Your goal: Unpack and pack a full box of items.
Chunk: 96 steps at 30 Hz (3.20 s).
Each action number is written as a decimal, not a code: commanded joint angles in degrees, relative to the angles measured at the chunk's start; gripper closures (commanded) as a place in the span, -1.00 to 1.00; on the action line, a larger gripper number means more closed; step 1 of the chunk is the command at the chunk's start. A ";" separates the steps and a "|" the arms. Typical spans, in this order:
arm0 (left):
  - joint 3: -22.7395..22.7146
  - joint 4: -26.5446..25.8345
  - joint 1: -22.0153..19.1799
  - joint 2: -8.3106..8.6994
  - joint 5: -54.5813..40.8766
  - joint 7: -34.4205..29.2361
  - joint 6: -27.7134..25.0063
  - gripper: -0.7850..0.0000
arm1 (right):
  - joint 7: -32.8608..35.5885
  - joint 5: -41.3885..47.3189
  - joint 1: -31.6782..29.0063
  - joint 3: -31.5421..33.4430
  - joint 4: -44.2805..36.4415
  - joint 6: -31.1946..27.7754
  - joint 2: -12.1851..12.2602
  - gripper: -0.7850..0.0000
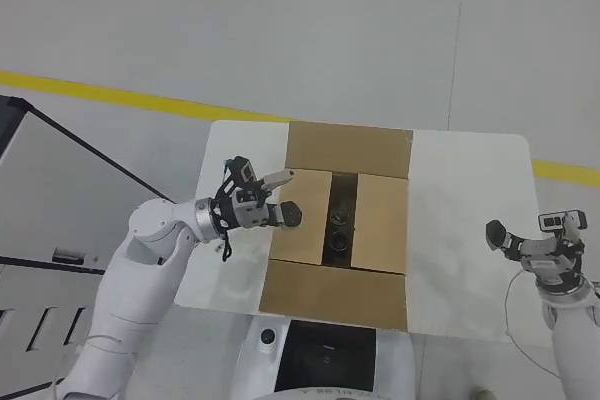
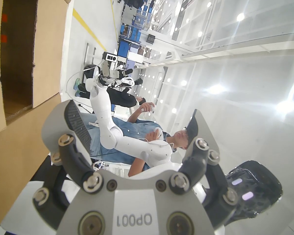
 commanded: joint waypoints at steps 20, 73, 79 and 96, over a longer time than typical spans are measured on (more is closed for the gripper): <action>20.37 7.62 -9.59 -3.61 19.29 23.37 -11.01 -1.00 | -3.26 -3.77 -1.27 0.63 -2.73 -0.56 -0.14 -1.00; 48.78 21.75 -22.43 -17.03 14.61 28.70 -17.24 -1.00 | -5.97 -1.11 -5.18 8.80 -3.59 0.80 -0.51 -1.00; 50.38 25.31 -23.73 -18.94 14.63 29.20 -17.79 -1.00 | -6.28 -4.30 -6.12 7.20 -5.10 0.07 -0.81 -1.00; 40.72 23.67 -22.10 -17.92 13.47 29.92 -14.62 -1.00 | -15.70 -24.75 -2.55 -3.80 -2.20 -2.04 -1.51 -1.00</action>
